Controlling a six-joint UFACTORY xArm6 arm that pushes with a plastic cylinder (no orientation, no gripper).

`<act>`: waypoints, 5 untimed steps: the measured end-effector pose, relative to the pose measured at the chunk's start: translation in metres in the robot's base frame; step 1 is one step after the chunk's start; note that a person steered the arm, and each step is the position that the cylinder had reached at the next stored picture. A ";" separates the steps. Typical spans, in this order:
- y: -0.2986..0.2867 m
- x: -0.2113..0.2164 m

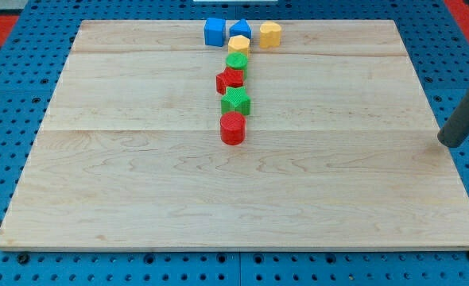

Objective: Move your arm slightly to the center right of the board

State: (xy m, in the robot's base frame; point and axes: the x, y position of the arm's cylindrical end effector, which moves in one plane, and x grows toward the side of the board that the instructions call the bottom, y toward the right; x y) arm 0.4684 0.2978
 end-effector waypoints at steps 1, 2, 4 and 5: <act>0.000 0.000; -0.005 -0.008; -0.015 -0.008; -0.015 -0.008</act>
State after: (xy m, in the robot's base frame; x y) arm 0.4605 0.2832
